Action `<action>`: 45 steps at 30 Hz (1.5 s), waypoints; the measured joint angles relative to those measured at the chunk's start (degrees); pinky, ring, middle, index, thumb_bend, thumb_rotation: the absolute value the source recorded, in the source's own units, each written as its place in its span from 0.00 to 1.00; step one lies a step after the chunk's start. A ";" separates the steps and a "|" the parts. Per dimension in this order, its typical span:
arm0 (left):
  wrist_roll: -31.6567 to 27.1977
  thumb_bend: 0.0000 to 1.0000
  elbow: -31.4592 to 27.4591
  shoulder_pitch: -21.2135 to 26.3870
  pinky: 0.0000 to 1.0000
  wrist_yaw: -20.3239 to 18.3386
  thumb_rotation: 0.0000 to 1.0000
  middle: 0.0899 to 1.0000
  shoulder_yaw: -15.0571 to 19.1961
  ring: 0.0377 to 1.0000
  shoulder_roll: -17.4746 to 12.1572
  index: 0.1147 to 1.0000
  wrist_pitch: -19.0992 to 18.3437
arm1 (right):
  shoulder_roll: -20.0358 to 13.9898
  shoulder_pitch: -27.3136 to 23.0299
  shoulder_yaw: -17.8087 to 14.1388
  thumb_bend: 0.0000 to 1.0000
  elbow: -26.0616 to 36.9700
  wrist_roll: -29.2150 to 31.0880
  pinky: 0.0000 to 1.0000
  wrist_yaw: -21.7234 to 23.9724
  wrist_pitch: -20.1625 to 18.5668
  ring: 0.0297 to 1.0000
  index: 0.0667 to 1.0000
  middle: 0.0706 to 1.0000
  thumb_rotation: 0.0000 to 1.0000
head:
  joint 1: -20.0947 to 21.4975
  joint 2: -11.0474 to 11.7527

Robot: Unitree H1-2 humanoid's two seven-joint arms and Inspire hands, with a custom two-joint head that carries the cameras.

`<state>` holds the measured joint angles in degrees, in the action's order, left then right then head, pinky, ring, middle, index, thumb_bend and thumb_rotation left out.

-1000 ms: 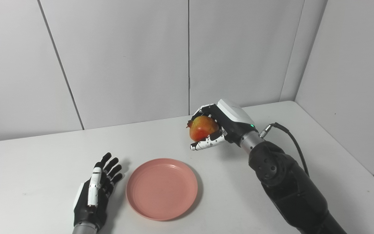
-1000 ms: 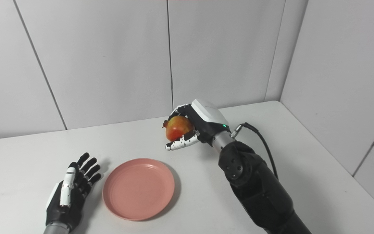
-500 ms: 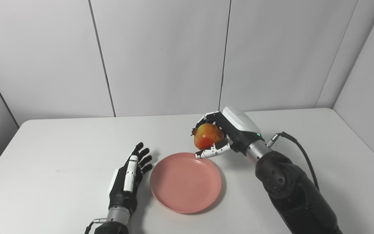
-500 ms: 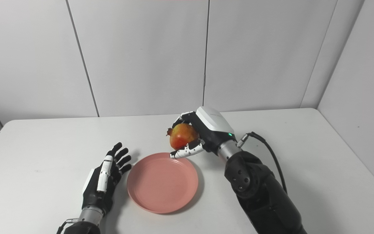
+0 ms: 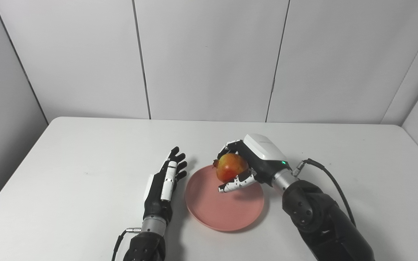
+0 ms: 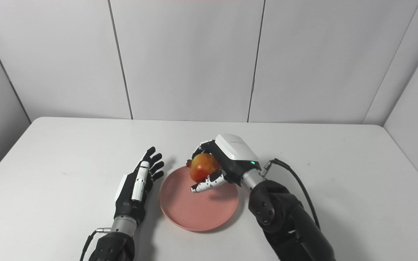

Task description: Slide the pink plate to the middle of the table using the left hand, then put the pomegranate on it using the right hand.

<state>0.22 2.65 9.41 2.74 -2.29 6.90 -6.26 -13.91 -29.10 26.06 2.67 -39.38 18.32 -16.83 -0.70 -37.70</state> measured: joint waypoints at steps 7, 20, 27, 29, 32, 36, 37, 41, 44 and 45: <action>1.94 0.40 0.03 0.27 0.87 1.14 1.00 0.89 -0.44 0.88 0.25 0.88 0.02 | 1.69 0.27 1.60 0.43 -2.54 -1.79 0.31 -0.17 0.65 0.37 0.56 0.44 0.12 | -1.84 -1.14; 3.27 0.41 0.07 0.95 0.85 1.75 1.00 0.88 -0.83 0.88 1.03 0.88 0.02 | 2.63 1.02 2.97 0.43 -6.67 -3.29 0.33 -1.87 2.78 0.39 0.56 0.45 0.10 | -2.64 -2.37; 3.49 0.41 0.04 1.14 0.85 1.79 1.00 0.88 -0.80 0.87 1.05 0.87 -0.01 | 2.95 1.39 3.29 0.42 -6.74 -3.49 0.37 -2.22 4.11 0.43 0.56 0.48 0.12 | -2.55 -2.73; 3.49 0.41 0.04 1.14 0.85 1.79 1.00 0.88 -0.80 0.87 1.05 0.87 -0.01 | 2.95 1.66 3.35 0.42 -6.71 -3.69 0.38 -2.75 4.28 0.44 0.56 0.49 0.13 | -2.46 -2.73; 3.49 0.41 0.04 1.14 0.85 1.79 1.00 0.88 -0.80 0.87 1.05 0.87 -0.01 | 2.91 1.92 3.55 0.43 -6.70 -4.15 0.42 -3.38 4.88 0.47 0.57 0.50 0.14 | -2.46 -2.73; 3.46 0.41 0.04 1.14 0.85 1.78 1.00 0.88 -0.80 0.87 1.05 0.87 0.00 | 2.70 2.11 3.92 0.49 -6.55 -4.97 0.46 -3.89 5.43 0.52 0.61 0.55 0.23 | -2.46 -2.73; 3.46 0.41 0.04 1.14 0.85 1.78 1.00 0.88 -0.80 0.87 1.05 0.88 0.00 | 2.64 2.17 4.01 0.51 -6.40 -5.37 0.48 -3.87 5.43 0.55 0.64 0.59 0.28 | -2.46 -2.73; 3.46 0.41 0.04 1.14 0.85 1.78 1.00 0.88 -0.79 0.87 1.05 0.88 -0.01 | 2.23 2.60 4.46 0.60 -6.05 -6.49 0.52 -2.95 5.43 0.61 0.71 0.66 0.33 | -2.37 -2.73; 3.45 0.41 0.04 1.15 0.85 1.78 1.00 0.88 -0.70 0.87 1.04 0.88 0.00 | 2.09 2.79 4.57 0.65 -5.35 -7.25 0.53 -2.30 5.42 0.62 0.73 0.68 0.34 | -2.29 -2.73; 3.45 0.41 0.05 1.15 0.85 1.77 1.00 0.88 -0.72 0.87 1.04 0.88 0.00 | 2.09 2.87 4.57 0.67 -5.13 -7.70 0.53 -2.02 5.41 0.63 0.74 0.69 0.35 | -2.29 -2.73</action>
<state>3.67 2.70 10.56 4.51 -3.01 7.95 -6.27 -11.82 -26.23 30.63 -2.46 -47.08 16.29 -11.42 -2.99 -40.43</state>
